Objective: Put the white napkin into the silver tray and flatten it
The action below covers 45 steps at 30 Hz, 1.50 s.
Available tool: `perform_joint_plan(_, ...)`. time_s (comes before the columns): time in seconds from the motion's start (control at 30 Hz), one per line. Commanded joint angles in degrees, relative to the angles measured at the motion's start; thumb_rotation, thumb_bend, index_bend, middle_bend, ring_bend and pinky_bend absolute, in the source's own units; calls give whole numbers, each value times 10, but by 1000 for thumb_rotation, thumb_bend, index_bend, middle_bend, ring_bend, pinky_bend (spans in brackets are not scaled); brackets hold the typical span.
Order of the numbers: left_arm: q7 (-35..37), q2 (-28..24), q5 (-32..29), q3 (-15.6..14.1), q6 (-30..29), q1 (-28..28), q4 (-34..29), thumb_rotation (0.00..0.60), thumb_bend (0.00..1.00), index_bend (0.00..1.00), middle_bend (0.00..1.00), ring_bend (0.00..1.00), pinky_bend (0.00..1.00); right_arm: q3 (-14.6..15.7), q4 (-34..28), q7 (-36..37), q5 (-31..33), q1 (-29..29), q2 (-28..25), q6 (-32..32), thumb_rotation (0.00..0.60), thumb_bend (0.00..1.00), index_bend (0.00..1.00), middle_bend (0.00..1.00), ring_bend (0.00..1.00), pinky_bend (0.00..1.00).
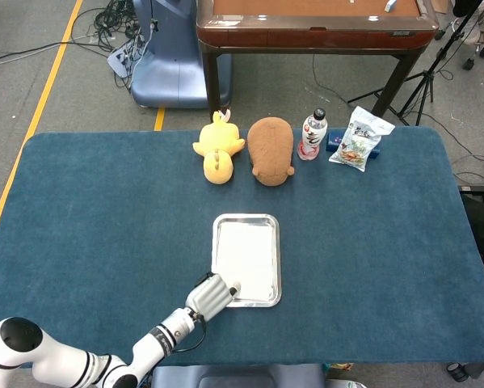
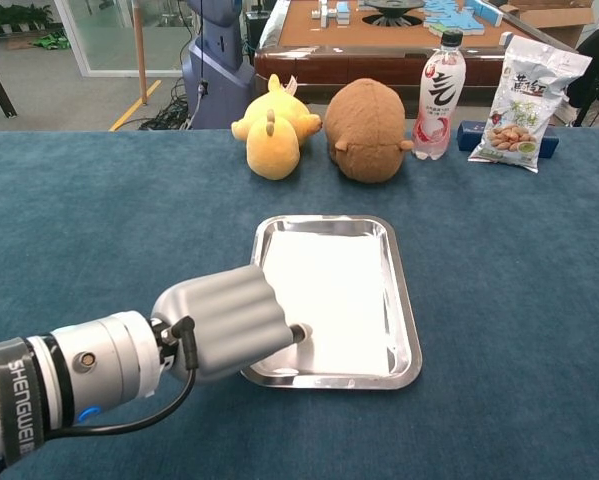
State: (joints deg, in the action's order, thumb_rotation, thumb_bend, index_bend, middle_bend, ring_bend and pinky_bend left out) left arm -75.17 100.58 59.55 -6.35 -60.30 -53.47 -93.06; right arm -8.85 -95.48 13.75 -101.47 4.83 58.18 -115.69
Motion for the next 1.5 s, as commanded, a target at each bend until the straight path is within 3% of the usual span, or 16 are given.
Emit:
perform_joint_plan(0.03,-1,1,-2,2,1,0,2,600,769,169,888,718,794,0,0,0,-1,0,0,0,600,401,693,556,372,458)
perform_joint_plan(0.9,-24,9,-24,11,-6,-7,-9,600,769,149,888,719,794,0,0,6,-4,1,-1,-6,600,401,692,556,372,458)
perform_joint_plan(1.5,-11,-30,-8,12,-33,1,-43,600,770,134,889,720,794,-2,0,6,-2,1,0,-8,600,401,693,556,372,458)
